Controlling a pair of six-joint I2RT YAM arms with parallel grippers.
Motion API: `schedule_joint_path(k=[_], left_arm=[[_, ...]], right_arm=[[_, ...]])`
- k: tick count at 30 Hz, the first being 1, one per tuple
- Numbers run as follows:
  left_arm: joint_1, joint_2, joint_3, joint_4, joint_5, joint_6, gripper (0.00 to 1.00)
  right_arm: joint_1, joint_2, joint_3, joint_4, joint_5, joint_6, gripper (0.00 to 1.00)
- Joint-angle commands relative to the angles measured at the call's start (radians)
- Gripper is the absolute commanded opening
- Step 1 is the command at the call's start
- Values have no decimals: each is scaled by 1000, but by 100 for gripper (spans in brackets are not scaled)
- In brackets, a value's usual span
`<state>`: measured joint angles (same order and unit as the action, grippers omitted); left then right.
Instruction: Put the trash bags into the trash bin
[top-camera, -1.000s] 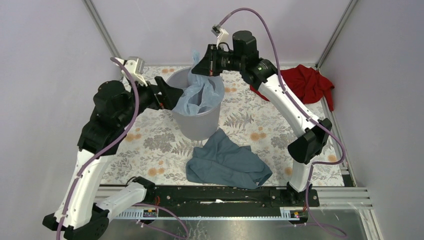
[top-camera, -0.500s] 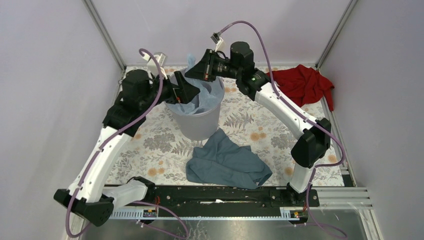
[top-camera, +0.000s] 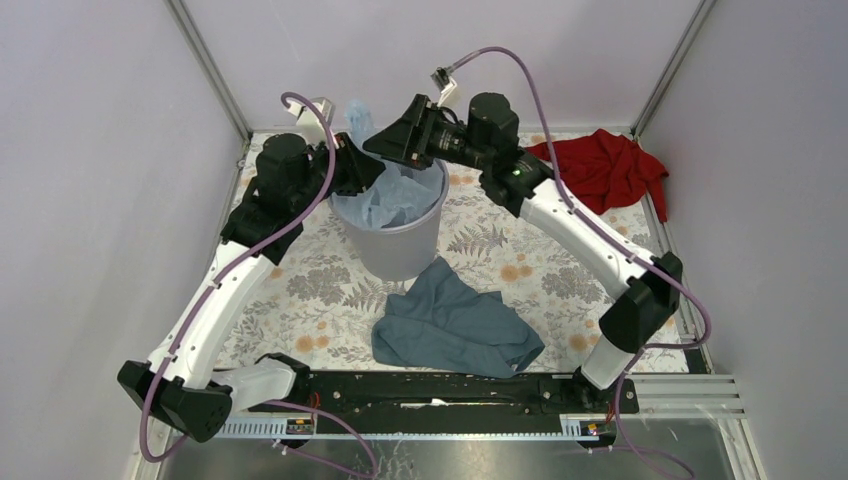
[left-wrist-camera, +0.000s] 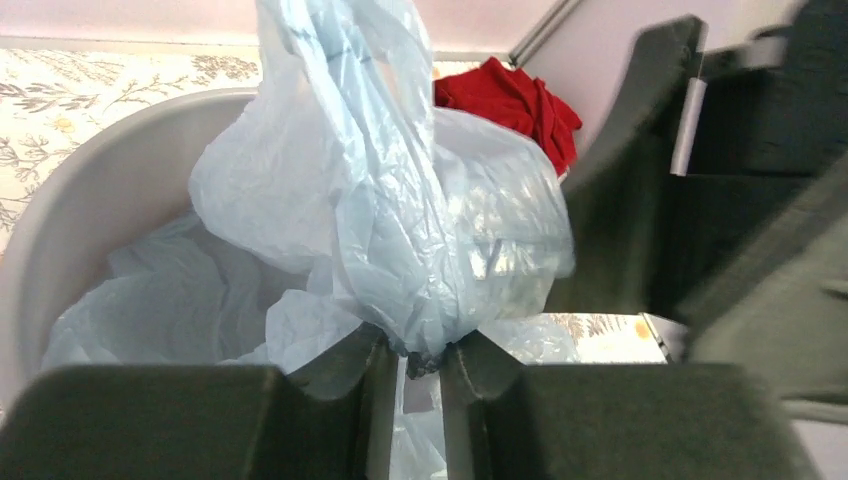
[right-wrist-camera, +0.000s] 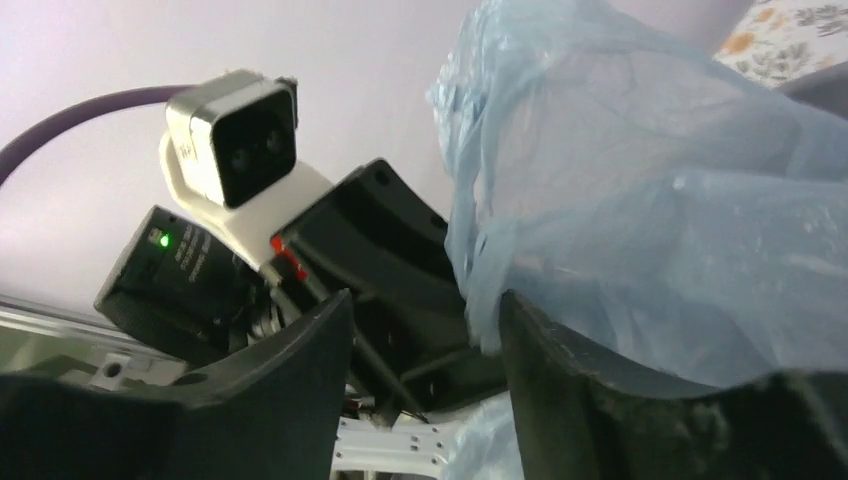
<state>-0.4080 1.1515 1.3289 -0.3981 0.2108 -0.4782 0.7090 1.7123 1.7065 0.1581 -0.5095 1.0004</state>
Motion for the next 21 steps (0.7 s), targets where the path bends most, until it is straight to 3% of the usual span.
schedule_joint_path(k=[1,4,6,13,21], left_arm=[[14,-48,-31,104,-65,-11,18],[15,-88,-55,102,-78,-7,13],[17,-112,-66,90,-92,-1,11],[17,-159,-92,53,-128,7,9],[17,-160,-92,94,-133,-21,8]], right_arm=[[4,-120,65,-229,37,-199,72],[3,-183,77,-417,76,-350,92],[2,-239,44,-496,134,-448,99],[-16,-314,-20,-594,310,-584,99],[18,-122,19,-566,296,-588,67]])
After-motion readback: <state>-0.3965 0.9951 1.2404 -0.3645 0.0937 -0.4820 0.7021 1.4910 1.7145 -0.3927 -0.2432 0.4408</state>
